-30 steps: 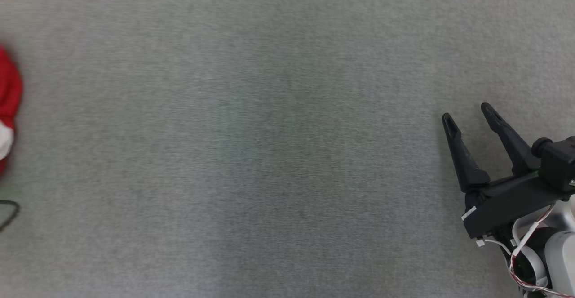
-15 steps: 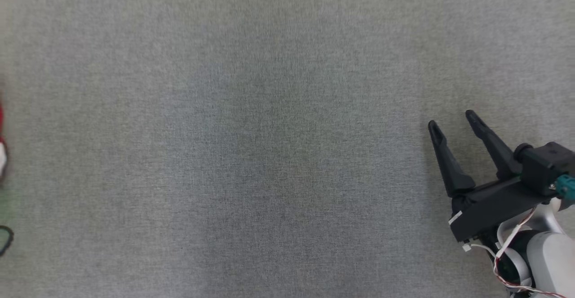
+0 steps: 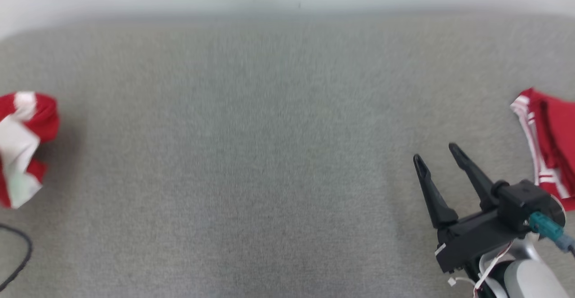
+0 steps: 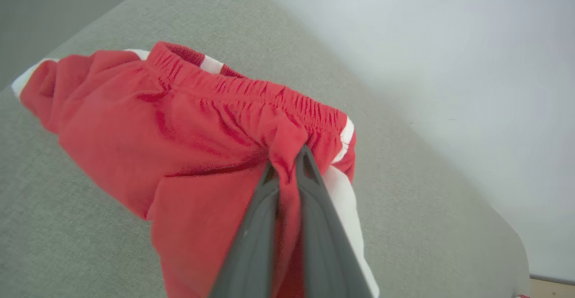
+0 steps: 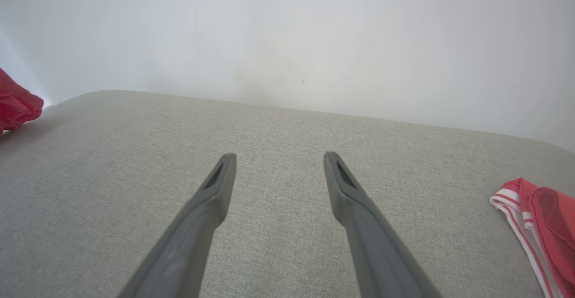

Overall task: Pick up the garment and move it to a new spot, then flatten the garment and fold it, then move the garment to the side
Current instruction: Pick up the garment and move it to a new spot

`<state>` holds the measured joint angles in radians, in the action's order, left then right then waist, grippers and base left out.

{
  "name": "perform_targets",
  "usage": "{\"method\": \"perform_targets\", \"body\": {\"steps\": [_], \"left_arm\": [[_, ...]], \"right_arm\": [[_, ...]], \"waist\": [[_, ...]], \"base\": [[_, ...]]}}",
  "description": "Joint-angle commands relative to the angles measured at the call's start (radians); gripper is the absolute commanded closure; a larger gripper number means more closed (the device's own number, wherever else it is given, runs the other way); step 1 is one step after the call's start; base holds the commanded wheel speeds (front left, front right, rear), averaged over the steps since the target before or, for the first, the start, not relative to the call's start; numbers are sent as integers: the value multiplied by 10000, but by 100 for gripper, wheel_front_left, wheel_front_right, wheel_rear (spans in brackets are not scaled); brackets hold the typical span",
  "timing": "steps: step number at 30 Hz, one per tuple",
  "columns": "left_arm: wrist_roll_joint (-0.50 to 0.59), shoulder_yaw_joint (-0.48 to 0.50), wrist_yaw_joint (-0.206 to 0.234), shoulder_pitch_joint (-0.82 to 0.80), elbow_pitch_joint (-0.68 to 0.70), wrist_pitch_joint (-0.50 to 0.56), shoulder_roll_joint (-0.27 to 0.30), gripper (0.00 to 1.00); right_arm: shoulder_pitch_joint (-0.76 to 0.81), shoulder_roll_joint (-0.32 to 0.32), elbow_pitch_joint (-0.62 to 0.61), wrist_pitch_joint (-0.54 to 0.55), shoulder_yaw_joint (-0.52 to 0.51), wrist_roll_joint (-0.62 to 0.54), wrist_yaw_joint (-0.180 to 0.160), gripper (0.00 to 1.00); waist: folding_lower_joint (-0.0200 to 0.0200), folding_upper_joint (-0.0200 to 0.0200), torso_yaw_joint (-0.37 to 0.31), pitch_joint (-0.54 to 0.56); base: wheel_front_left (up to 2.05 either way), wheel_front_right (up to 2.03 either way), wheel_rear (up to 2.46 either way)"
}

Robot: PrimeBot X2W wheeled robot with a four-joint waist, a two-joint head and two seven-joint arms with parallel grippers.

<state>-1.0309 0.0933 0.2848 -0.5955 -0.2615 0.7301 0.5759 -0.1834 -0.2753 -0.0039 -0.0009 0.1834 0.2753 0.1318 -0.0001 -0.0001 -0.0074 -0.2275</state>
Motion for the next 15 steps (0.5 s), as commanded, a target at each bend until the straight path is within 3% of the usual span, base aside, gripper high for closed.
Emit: {"method": "perform_targets", "body": {"steps": [1,6,15], "left_arm": [[53,-57,-17,-101,150,71,-79,100],[48,-771,-14,-538,1223,516,-513,100],[-115,-2157,71,-1245,2931,947,-1875,100]], "right_arm": [[201,36,45,-23,-28,1,-19,0],[500,154,75,59,-31,88,-19,0],[469,179,-147,342,160,199,-19,0]], "waist": [[1,1,-241,1627],[1,1,-673,2463],[1,1,-1798,2649]], "base": [[0,0,0],[0,0,0],[0,0,0]]}}
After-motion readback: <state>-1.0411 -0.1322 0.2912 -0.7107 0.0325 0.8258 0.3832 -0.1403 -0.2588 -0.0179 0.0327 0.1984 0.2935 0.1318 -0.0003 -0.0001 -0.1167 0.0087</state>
